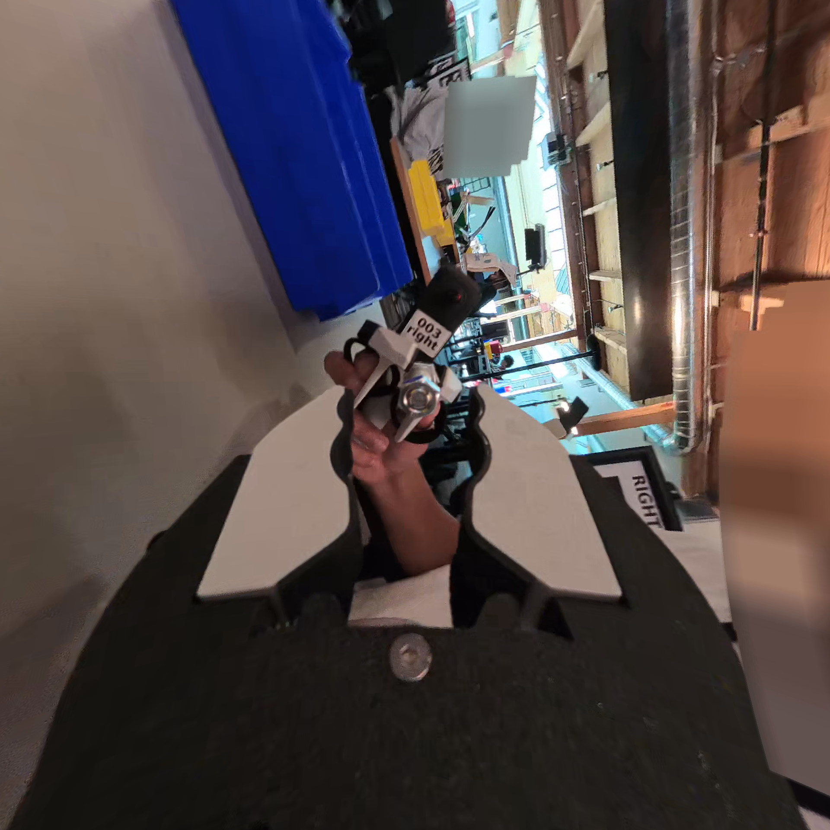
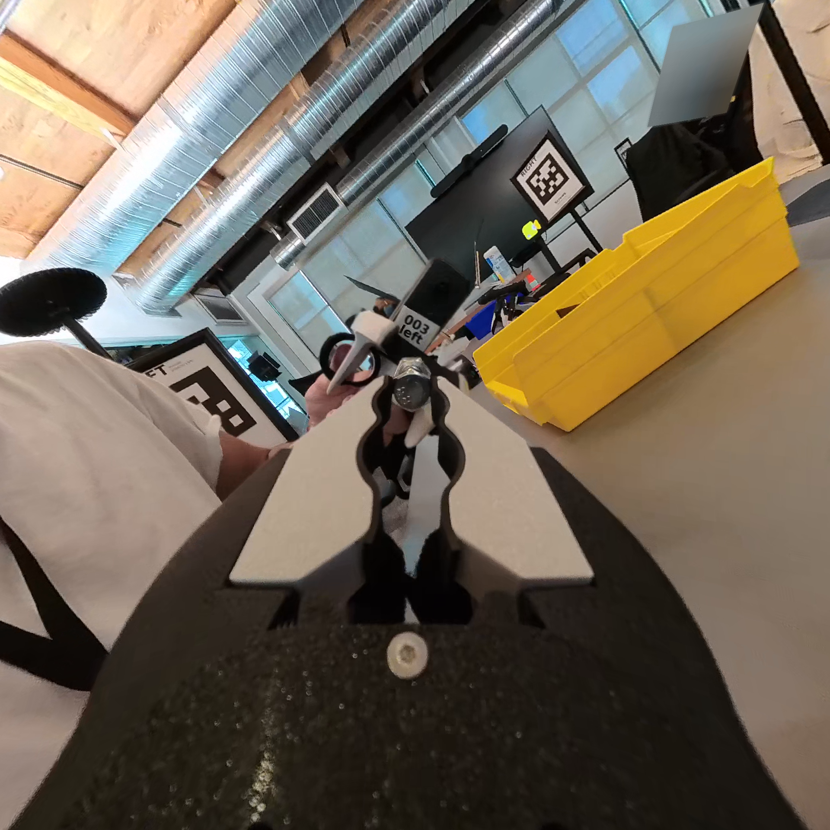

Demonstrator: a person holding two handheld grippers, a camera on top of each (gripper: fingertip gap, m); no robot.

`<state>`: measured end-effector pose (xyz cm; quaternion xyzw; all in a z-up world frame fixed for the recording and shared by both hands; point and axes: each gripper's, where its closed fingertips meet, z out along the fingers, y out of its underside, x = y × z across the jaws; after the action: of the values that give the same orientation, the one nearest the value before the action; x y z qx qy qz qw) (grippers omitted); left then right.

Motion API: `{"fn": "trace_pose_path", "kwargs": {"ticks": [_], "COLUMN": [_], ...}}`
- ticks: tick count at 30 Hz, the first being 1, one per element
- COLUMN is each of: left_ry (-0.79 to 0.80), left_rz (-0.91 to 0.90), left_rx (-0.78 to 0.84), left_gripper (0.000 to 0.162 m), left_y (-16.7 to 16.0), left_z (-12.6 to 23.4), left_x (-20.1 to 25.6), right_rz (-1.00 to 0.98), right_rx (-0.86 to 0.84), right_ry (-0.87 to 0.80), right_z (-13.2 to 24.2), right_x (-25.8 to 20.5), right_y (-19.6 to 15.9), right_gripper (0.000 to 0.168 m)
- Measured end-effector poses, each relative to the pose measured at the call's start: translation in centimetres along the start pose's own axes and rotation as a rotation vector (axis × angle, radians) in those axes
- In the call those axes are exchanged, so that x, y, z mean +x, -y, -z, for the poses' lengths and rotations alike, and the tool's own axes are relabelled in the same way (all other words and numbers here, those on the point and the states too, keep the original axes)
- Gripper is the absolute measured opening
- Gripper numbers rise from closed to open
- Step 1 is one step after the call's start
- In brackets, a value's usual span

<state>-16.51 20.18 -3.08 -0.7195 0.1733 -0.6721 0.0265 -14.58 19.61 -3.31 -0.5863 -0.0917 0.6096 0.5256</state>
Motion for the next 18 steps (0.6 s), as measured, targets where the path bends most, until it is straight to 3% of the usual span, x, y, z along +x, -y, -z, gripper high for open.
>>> {"fn": "trace_pose_path", "kwargs": {"ticks": [3,6,10,13,18], "left_ry": [-0.068,-0.112,-0.12,-0.042,0.176], "left_rz": [0.137,0.222,0.178,-0.133,-0.94], "left_rx": [-0.038,-0.067,-0.103,-0.141,-0.274], "left_gripper": [0.046,0.024,0.019,0.018,0.018], "left_y": [-0.75,-0.98,-1.14,-1.15,-1.21], "left_z": [-0.38,-0.38,-0.21,-0.12,-0.13], "left_x": [0.05,0.01,0.15,0.47,0.78], "right_rz": [0.008,0.008,0.001,-0.037,-0.129], "right_rx": [-0.02,-0.029,-0.033,-0.012,0.041], "right_ry": [-0.006,-0.012,-0.004,0.023,0.093], "right_z": [-0.21,-0.29,-0.4,-0.54,-0.63], "right_x": [0.0,0.06,-0.02,-0.24,-0.73], "right_y": [-0.37,-0.56,-0.68,-0.62,-0.23], "right_gripper": [0.016,0.016,0.016,0.016,0.016]}}
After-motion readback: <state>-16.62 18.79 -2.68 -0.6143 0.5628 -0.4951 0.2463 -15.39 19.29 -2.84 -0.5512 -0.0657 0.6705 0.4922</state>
